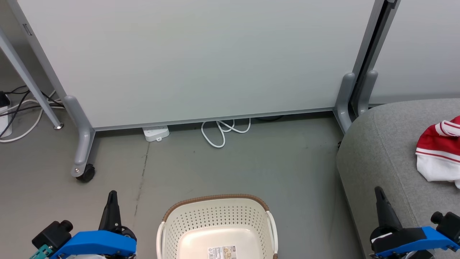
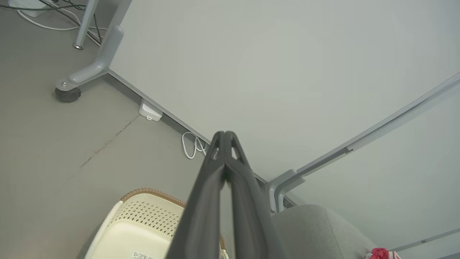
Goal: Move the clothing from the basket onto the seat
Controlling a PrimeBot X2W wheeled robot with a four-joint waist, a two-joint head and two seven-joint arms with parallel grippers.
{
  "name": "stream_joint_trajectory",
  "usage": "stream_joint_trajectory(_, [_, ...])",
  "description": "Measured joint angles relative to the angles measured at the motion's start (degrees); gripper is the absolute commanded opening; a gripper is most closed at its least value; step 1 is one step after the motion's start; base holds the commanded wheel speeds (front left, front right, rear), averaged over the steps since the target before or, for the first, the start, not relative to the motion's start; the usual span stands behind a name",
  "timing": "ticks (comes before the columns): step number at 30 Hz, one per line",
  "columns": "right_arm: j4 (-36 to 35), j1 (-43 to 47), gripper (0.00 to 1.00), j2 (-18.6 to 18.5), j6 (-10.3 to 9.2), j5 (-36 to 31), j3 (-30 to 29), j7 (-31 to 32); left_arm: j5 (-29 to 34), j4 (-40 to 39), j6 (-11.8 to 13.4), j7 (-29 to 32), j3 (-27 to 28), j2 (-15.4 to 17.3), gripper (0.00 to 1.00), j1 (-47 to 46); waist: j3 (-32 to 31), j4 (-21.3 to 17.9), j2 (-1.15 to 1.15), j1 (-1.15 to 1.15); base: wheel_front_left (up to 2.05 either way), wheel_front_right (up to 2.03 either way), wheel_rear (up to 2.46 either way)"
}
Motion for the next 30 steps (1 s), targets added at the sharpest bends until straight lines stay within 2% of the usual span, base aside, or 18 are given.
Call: stream_joint_trajectory(30, [-1.7, -1.8, 0.0, 0.3, 0.0, 21.1, -1.2, 5.1, -20.4, -2.0, -0.2, 5.1, 2.2, 0.0, 0.0, -1.5, 0.5, -1.3, 0.0, 0.0, 0.0, 0.0, 0.0])
